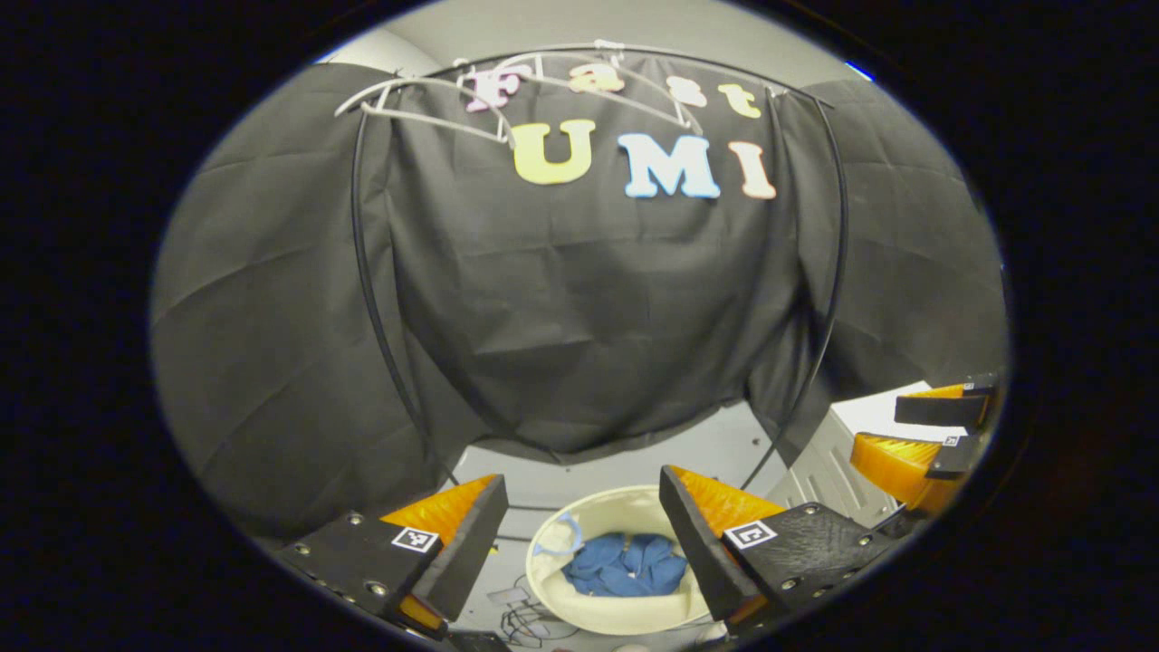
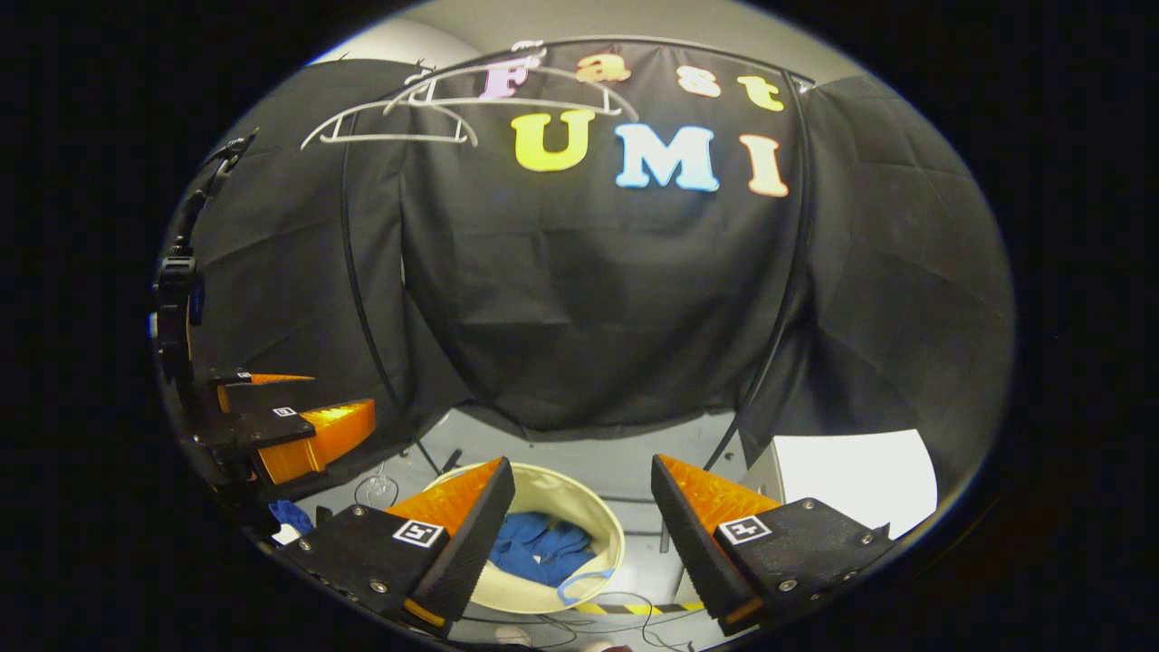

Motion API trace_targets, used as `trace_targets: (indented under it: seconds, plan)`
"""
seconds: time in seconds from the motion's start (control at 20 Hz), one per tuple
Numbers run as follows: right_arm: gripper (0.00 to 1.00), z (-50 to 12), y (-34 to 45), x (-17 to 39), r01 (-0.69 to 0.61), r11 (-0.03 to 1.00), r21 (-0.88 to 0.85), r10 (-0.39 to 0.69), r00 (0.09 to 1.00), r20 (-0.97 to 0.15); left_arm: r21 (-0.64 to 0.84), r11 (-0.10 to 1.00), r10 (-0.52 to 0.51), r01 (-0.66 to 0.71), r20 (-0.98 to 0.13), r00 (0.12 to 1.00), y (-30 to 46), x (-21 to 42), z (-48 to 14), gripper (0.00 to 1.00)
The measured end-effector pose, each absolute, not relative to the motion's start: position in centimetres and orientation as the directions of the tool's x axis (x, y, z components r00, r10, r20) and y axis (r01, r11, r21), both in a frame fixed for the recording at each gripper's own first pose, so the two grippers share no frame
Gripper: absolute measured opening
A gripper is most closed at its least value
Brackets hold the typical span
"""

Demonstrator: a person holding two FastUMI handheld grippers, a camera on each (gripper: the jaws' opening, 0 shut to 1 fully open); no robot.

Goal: Grasp the clothes on the hanger with both hands and then place them into the laundry hamper below.

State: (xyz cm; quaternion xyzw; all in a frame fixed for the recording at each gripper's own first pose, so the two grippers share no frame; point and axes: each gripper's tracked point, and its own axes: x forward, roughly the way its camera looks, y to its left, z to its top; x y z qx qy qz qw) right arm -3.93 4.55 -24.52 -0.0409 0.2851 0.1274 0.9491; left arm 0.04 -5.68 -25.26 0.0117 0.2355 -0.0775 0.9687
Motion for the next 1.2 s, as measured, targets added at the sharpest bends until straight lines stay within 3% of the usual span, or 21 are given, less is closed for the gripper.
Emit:
trace_targets:
  seconds: [0.2, 0.6, 1.2]
  plan:
    - [0.94, -16.6, -0.3, -3.1, -0.219, 0.975, -0.038, 0.185, 0.897, -0.402, 0.013, 0.987, -0.149, 0.161, -0.302, 0.941, -5.4, -0.1, -14.8, 0.99]
    - [0.92, -4.4, -7.7, -6.7, -0.145, 0.989, -0.006, 0.142, 0.976, -0.164, 0.036, 0.995, -0.093, 0.097, -0.098, 0.991, -3.9, -5.5, -2.8, 0.99]
    - [0.92, -2.0, -11.7, -9.0, -0.088, 0.996, -0.018, 0.086, 0.991, -0.1, 0.017, 0.996, -0.088, 0.089, -0.047, 0.995, -5.7, -7.6, -0.5, 0.99]
